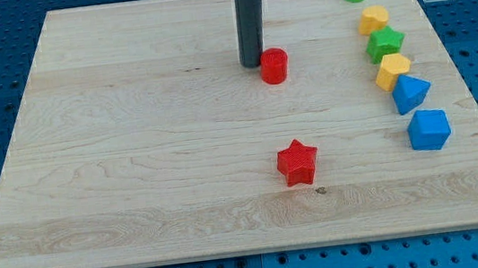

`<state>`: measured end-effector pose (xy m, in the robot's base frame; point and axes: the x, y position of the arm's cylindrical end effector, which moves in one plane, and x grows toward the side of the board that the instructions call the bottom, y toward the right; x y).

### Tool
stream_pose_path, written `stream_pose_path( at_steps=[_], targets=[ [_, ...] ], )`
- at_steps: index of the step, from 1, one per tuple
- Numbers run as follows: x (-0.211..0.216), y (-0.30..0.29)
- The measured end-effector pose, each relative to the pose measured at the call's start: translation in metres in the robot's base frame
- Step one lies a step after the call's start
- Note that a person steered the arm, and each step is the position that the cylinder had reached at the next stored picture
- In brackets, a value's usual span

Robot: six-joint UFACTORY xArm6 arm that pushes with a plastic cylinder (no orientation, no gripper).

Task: Push the red circle closer to red star

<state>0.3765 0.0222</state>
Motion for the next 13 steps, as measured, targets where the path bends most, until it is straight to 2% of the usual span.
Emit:
stream_pose_path(
  at_steps=[1, 2, 3, 5, 7, 11, 12, 13],
  targets=[
    [-0.025, -0.027],
    [-0.046, -0.028],
    [-0.017, -0.011],
    [-0.017, 0.032],
    [-0.036, 0.056],
    [0.104, 0.037],
    [0.088, 0.037],
    [0.081, 0.004]
  ],
)
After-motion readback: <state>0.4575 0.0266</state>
